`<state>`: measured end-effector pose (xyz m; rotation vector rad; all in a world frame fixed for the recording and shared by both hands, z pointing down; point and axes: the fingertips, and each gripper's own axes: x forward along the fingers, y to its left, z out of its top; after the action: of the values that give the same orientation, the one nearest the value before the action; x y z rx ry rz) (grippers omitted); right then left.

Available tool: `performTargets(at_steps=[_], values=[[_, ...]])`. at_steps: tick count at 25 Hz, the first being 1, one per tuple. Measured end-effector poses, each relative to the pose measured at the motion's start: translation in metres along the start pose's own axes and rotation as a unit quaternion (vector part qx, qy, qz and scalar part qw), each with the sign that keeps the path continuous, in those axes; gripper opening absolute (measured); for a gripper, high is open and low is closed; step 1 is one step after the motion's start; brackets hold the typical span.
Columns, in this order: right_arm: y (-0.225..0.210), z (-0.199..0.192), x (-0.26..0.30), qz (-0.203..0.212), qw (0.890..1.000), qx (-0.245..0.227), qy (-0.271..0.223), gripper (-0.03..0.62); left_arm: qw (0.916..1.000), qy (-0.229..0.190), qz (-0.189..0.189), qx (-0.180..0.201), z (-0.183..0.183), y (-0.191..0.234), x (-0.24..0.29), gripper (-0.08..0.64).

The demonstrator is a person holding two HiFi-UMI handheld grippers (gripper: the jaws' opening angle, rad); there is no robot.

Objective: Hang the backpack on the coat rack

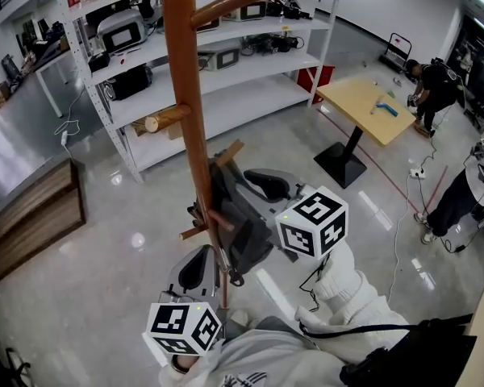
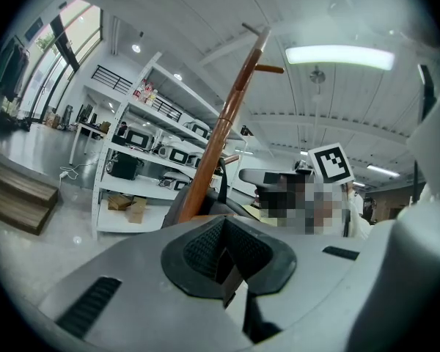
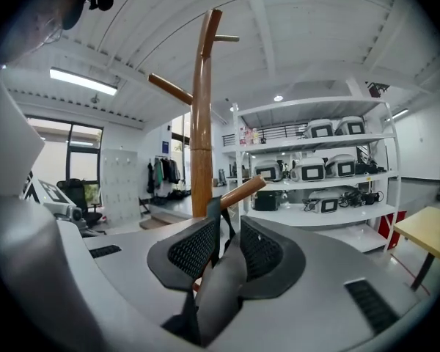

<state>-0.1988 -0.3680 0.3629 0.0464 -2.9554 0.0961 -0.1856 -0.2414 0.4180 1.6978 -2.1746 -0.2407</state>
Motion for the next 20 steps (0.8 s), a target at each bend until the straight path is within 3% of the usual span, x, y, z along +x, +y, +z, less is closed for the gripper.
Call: performTargets(at_steps=[6, 12, 17, 20], values=[[-0.023, -0.007, -0.036, -0.058, 0.998, 0.021, -0.009, 0.086, 0.9999, 0.007, -0.013, 0.007, -0.004, -0.007, -0.004, 0.003], [-0.040, -0.040, -0.088, -0.121, 0.987, 0.103, -0.025, 0.086, 0.9995, 0.020, -0.015, 0.018, -0.011, -0.010, -0.010, 0.003], [-0.024, -0.085, -0.106, -0.151, 0.977, 0.149, -0.001, 0.084, 0.9992, 0.029, -0.002, 0.029, -0.016, -0.009, -0.013, 0.003], [-0.010, -0.109, -0.107, -0.168, 0.973, 0.157, 0.019, 0.018, 0.9988, 0.035, -0.001, 0.035, -0.022, -0.015, -0.016, 0.003]])
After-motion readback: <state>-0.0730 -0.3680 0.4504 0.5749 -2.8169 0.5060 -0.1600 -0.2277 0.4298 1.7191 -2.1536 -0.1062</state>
